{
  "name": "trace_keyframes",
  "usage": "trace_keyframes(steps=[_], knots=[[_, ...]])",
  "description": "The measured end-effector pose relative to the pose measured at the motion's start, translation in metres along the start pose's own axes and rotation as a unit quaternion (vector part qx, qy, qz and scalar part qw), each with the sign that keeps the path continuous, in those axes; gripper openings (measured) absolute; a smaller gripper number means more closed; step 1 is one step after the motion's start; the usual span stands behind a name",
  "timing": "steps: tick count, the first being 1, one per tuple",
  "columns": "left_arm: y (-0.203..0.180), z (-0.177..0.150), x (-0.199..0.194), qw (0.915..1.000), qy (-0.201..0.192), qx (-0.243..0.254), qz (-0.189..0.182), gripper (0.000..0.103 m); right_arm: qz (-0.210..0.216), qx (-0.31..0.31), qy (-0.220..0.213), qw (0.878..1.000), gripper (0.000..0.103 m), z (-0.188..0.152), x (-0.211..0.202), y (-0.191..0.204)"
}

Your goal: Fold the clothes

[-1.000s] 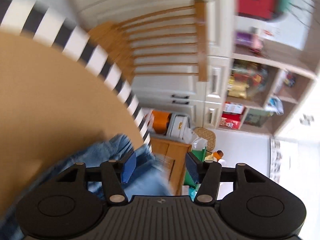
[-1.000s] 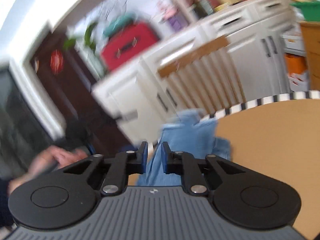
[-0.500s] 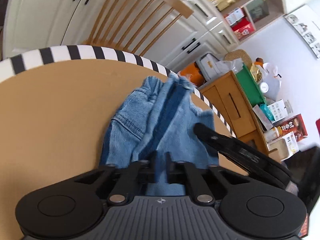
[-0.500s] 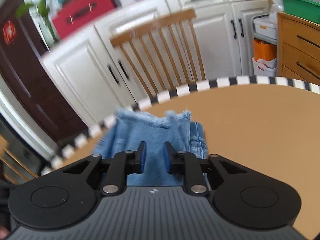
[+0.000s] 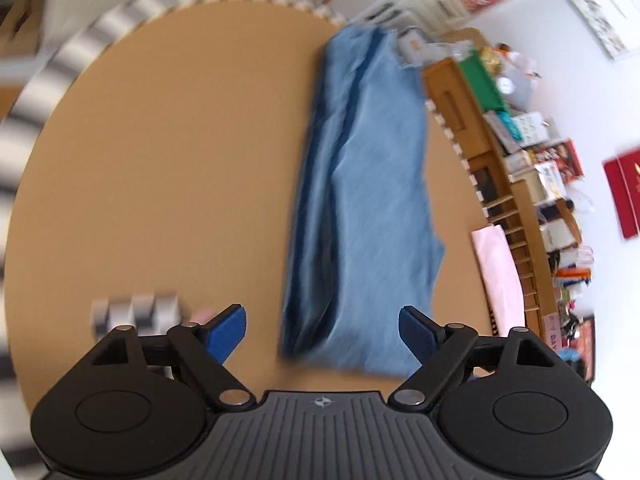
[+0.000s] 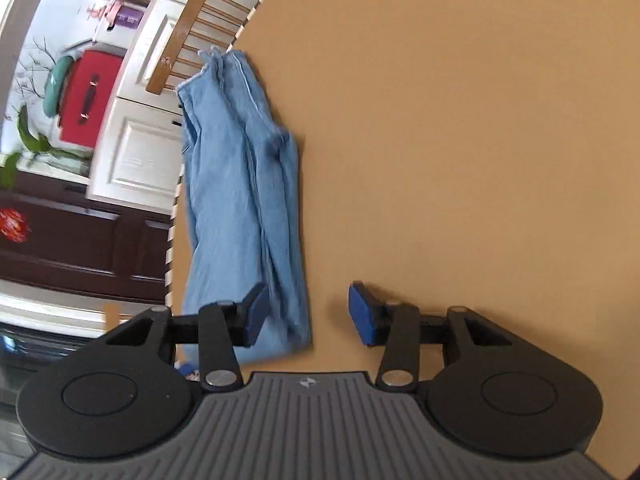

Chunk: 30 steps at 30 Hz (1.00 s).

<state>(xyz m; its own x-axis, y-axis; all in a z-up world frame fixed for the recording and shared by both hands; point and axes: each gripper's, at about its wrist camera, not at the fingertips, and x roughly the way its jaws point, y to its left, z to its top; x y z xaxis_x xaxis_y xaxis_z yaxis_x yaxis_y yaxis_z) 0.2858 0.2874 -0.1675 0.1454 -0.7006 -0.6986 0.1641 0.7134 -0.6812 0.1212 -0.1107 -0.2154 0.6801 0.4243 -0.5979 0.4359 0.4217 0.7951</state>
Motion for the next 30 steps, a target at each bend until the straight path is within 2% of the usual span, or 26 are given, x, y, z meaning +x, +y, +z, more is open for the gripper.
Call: trace_keyframes(steps=[3,8,10,14,15,16,17,19,20,21,27,30], knots=[[0.014,-0.01,0.009,0.9988,-0.002,-0.032,-0.036,0.085,0.012,0.018,0.019,1.0,0.053,-0.004,0.009,0.002],[0.022,-0.009,0.021,0.995,-0.014,-0.067,-0.073,0.085,0.035,0.066,0.053,0.996,0.053,-0.002,0.033,0.005],[0.02,-0.005,0.029,0.9934,-0.016,-0.074,-0.086,0.085,0.035,0.071,0.049,0.996,0.053,-0.003,0.037,0.008],[0.017,0.001,0.034,0.9915,-0.016,-0.092,-0.09,0.084,0.033,0.075,0.038,0.996,0.051,-0.004,0.04,0.01],[0.018,0.002,0.035,0.9911,-0.015,-0.096,-0.091,0.08,0.028,0.074,0.036,0.996,0.046,-0.004,0.04,0.01],[0.018,0.002,0.034,0.9916,-0.014,-0.094,-0.087,0.077,0.022,0.07,0.035,0.997,0.035,-0.005,0.04,0.011],[0.018,0.001,0.033,0.993,-0.013,-0.086,-0.08,0.07,0.013,0.057,0.032,0.998,0.03,-0.007,0.042,0.013],[0.018,0.001,0.032,0.9955,-0.009,-0.073,-0.059,0.049,0.003,0.046,0.028,0.999,0.022,-0.009,0.043,0.015],[0.02,0.0,0.032,0.9965,-0.008,-0.07,-0.046,0.033,0.001,0.044,0.026,0.999,0.022,-0.009,0.044,0.016],[0.023,0.0,0.032,0.9965,-0.006,-0.071,-0.042,0.027,-0.001,0.043,0.026,0.999,0.02,-0.01,0.044,0.017],[0.023,-0.001,0.031,0.9958,0.0,-0.082,-0.041,0.015,-0.007,0.006,0.017,1.0,0.016,-0.013,0.036,0.03],[0.025,-0.012,0.023,0.9936,0.004,-0.097,-0.056,0.014,-0.008,-0.009,0.02,1.0,0.015,-0.017,0.025,0.035]])
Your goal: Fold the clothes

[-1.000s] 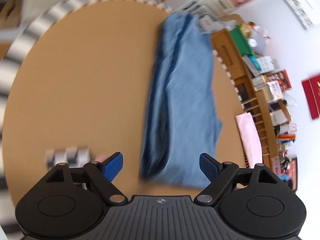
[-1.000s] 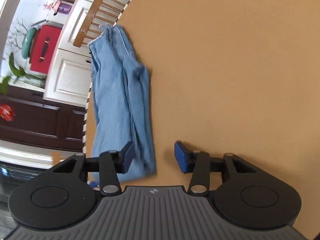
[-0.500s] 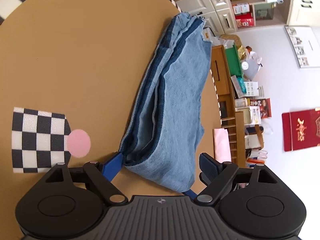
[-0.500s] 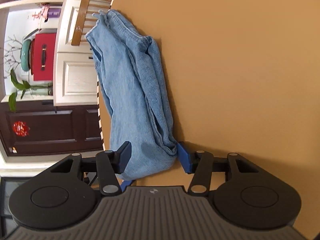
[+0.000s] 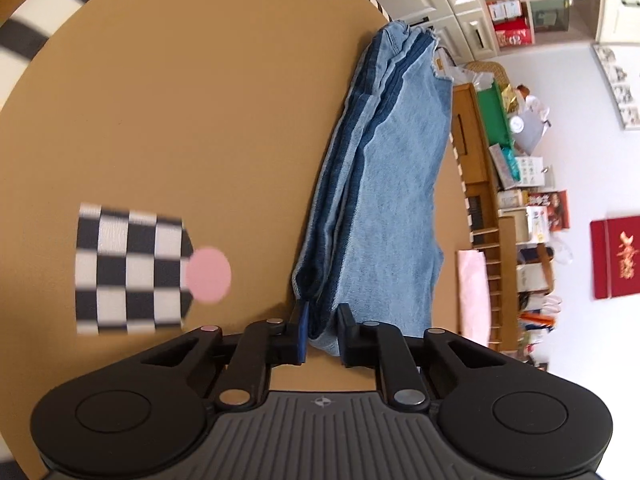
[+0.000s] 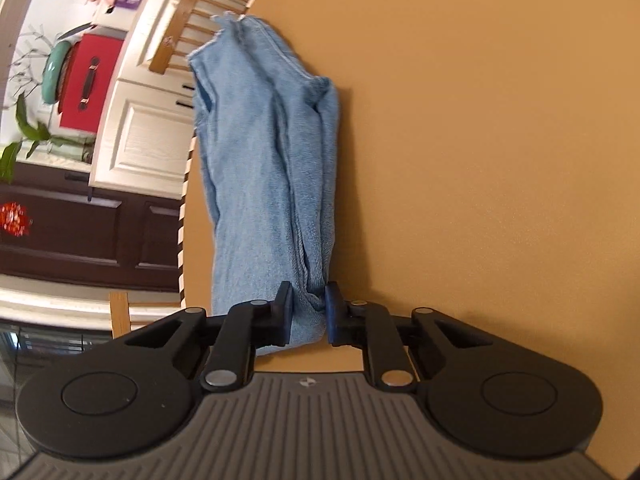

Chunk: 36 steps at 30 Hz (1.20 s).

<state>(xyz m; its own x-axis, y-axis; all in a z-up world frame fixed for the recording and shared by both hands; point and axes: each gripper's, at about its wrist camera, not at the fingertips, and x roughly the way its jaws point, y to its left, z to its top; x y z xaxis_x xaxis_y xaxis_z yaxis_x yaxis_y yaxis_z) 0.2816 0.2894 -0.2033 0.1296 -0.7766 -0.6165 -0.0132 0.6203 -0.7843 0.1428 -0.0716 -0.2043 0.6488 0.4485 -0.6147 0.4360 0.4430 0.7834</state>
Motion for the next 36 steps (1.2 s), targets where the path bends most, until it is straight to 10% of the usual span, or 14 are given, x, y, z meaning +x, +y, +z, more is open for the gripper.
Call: trace_keyframes(steps=[12,15,21,27,36], knots=[[0.019,-0.142,-0.119,0.9904,0.065,-0.101,-0.069,0.014,0.039,0.104,0.083,0.99,0.015,-0.132,-0.12,-0.018],[-0.014,-0.138,-0.145,0.9909,0.041,-0.087,-0.095,0.014,0.072,0.075,0.054,0.993,0.015,-0.11,-0.138,0.016],[-0.083,-0.052,-0.125,0.9904,-0.016,-0.037,-0.132,0.014,0.125,0.006,-0.007,0.992,0.015,-0.01,-0.133,0.086],[-0.084,0.037,-0.04,0.9893,-0.076,-0.099,-0.076,0.013,0.066,0.061,-0.023,0.996,0.015,0.093,-0.037,0.087],[-0.041,0.094,0.01,0.9812,-0.111,-0.158,0.004,0.012,-0.003,0.146,0.001,0.989,0.028,0.13,0.071,0.064]])
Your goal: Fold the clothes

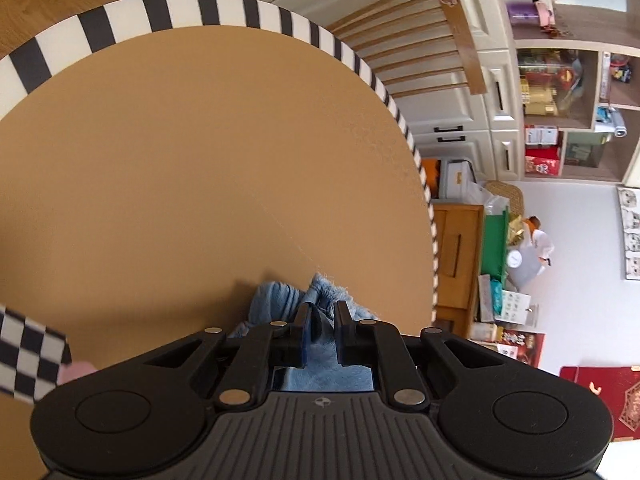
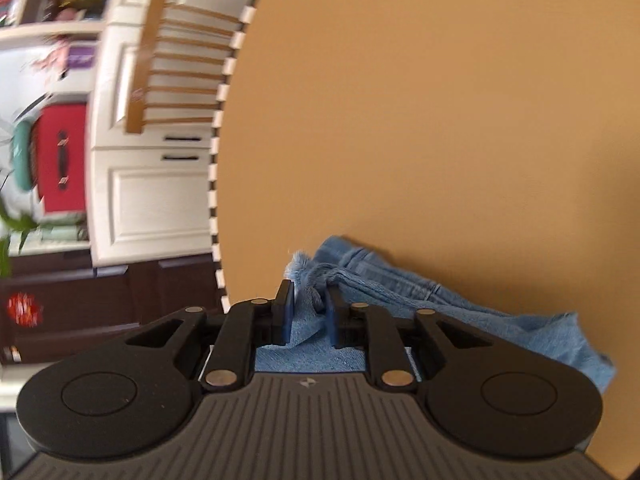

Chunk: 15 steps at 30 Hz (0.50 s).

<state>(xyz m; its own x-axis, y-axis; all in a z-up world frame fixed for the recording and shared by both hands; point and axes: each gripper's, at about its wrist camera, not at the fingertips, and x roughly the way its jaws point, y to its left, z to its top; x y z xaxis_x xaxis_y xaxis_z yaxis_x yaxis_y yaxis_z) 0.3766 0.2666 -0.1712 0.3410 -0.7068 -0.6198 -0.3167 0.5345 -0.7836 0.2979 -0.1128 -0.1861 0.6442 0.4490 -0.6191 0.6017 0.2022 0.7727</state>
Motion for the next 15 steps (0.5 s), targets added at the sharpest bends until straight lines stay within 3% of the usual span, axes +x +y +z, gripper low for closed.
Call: trace_keyframes(steps=[1,3,5,6,8,9,10,12,14,15], knots=[[0.001,0.003,0.002,1.0,0.001,-0.002,0.003,0.013,0.002,0.003,0.003,1.0,0.043,0.003,0.003,0.002],[-0.004,0.01,-0.001,0.9998,-0.001,0.02,0.004,0.013,0.01,-0.049,-0.01,0.999,0.051,0.004,-0.005,0.017],[-0.025,0.004,-0.022,0.993,-0.038,0.111,0.007,0.012,0.017,-0.166,-0.042,0.985,0.053,-0.004,-0.026,0.042],[-0.04,-0.004,-0.036,0.982,-0.064,0.178,0.012,0.013,0.019,-0.235,-0.061,0.97,0.05,-0.01,-0.039,0.057],[-0.064,-0.03,-0.059,0.9498,-0.1,0.296,0.015,0.014,-0.006,-0.383,-0.088,0.919,0.022,-0.033,-0.058,0.08],[-0.07,-0.045,-0.063,0.9381,-0.096,0.333,0.004,0.014,-0.028,-0.439,-0.083,0.894,0.004,-0.046,-0.06,0.084],[-0.075,-0.059,-0.063,0.9283,-0.084,0.362,-0.01,0.014,-0.043,-0.479,-0.069,0.874,0.002,-0.056,-0.059,0.087],[-0.081,-0.086,-0.046,0.9087,-0.053,0.414,-0.016,0.015,-0.059,-0.49,-0.034,0.869,0.002,-0.063,-0.038,0.084],[-0.084,-0.105,-0.019,0.8834,-0.038,0.467,0.002,0.016,-0.081,-0.491,-0.016,0.867,0.002,-0.065,-0.012,0.079],[-0.083,-0.108,-0.006,0.8767,-0.038,0.479,0.021,0.016,-0.087,-0.484,-0.017,0.871,0.002,-0.062,0.001,0.08]])
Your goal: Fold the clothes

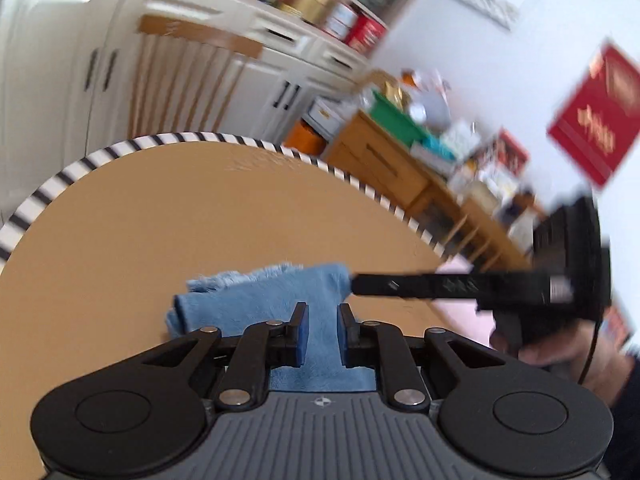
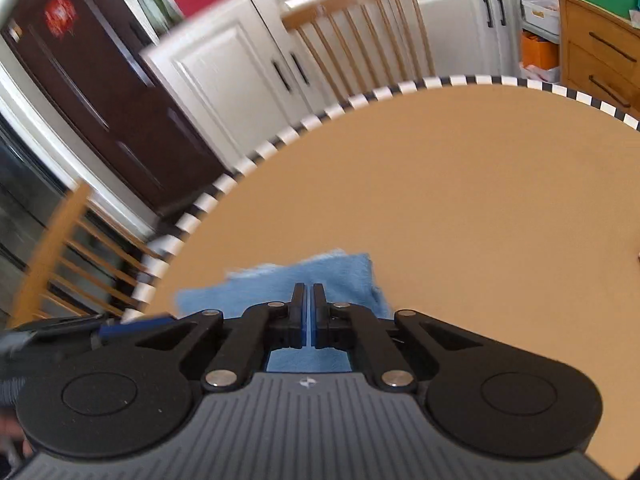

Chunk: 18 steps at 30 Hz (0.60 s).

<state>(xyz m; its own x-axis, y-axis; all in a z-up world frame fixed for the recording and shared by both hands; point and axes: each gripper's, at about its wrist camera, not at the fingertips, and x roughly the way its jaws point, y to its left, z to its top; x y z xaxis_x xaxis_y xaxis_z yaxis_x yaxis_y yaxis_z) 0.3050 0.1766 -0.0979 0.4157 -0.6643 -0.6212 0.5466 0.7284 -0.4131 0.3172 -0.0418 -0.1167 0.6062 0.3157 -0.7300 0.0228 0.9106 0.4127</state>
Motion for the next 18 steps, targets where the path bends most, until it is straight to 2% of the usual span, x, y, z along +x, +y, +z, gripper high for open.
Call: trace_keyframes(steps=[2,3,6,8,10,14,15,17,18], knots=[[0.005,-0.003,0.023,0.999,0.015,0.007,0.041,0.015,0.005,0.03,0.006,1.0,0.002,0.006,0.025,-0.001],[0.012,-0.002,0.032,0.9981,0.019,0.002,0.058,0.01,0.002,0.037,0.008,0.999,0.002,0.008,0.036,-0.001],[0.035,0.008,0.063,0.9949,0.04,-0.018,0.091,0.003,-0.006,0.056,0.015,0.998,0.0,0.012,0.067,-0.003],[0.047,0.009,0.071,0.9945,0.044,-0.035,0.088,0.004,0.007,0.082,0.02,0.996,0.0,0.01,0.082,-0.009],[0.052,0.011,0.075,0.9949,0.044,-0.028,0.087,0.004,0.015,0.1,0.025,0.995,0.0,0.012,0.088,-0.012],[0.057,0.013,0.08,0.9945,0.043,-0.026,0.092,0.004,-0.002,0.064,0.026,0.998,0.0,0.007,0.083,-0.003],[0.056,0.015,0.078,0.9941,0.046,-0.028,0.094,0.003,-0.007,0.058,0.02,0.998,0.0,0.007,0.079,0.002],[0.049,0.018,0.065,0.9935,0.056,-0.033,0.094,0.003,-0.002,0.037,-0.012,0.999,0.008,0.002,0.057,0.014],[0.042,0.019,0.051,0.9944,0.052,-0.033,0.086,0.009,0.007,0.027,-0.035,0.999,0.01,-0.005,0.037,0.019]])
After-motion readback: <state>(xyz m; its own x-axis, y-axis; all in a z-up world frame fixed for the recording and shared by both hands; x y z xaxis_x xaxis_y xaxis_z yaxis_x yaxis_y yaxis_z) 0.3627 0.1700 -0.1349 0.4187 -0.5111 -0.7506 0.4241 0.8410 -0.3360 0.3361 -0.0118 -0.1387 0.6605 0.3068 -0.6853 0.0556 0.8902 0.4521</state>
